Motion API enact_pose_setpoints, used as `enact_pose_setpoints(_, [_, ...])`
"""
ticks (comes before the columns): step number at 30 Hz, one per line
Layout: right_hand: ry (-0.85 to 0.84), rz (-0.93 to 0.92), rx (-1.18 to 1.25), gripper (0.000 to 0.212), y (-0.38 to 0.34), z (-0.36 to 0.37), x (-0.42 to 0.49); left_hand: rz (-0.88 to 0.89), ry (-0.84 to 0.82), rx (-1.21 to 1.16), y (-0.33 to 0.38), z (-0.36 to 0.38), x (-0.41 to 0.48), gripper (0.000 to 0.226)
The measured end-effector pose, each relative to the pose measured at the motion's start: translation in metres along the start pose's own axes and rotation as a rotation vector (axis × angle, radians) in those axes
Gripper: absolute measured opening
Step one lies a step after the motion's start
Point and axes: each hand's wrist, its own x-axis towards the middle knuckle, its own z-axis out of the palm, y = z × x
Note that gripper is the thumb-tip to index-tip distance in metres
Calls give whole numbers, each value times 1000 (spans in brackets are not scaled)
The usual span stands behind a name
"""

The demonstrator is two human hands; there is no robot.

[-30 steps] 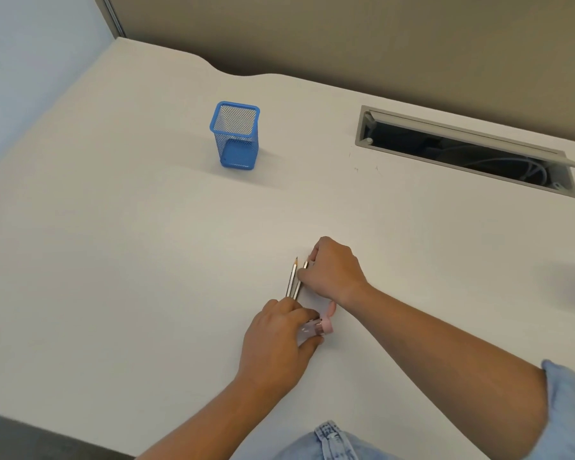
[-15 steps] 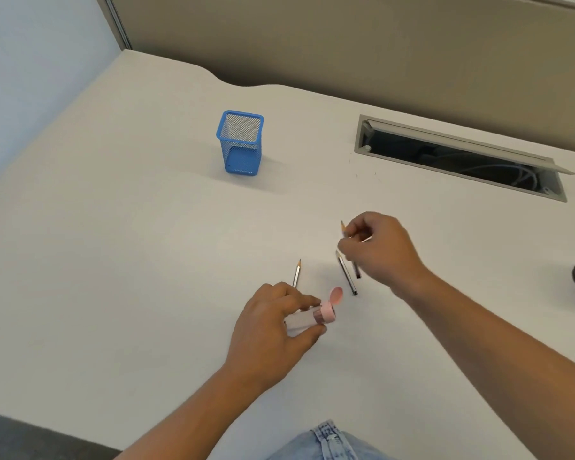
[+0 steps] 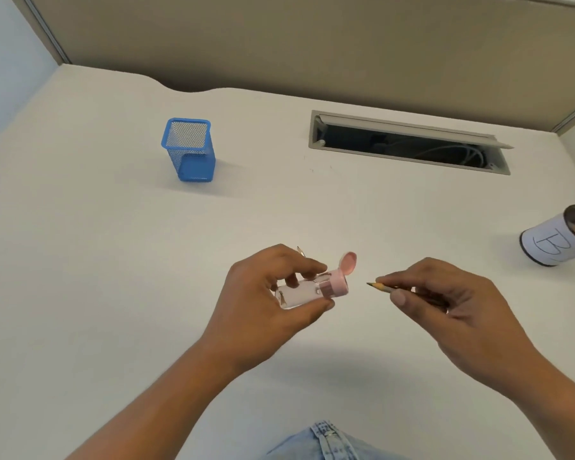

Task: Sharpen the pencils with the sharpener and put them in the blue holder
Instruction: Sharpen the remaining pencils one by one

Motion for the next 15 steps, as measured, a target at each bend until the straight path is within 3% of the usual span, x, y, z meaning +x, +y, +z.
enact_pose_setpoints(6, [66, -35, -53, 7, 3, -16, -10, 53, -64, 17, 12, 10, 8, 29])
enact_pose_setpoints(15, [33, -128, -126, 16, -1, -18, -13, 93, -122, 28, 22, 22, 6, 30])
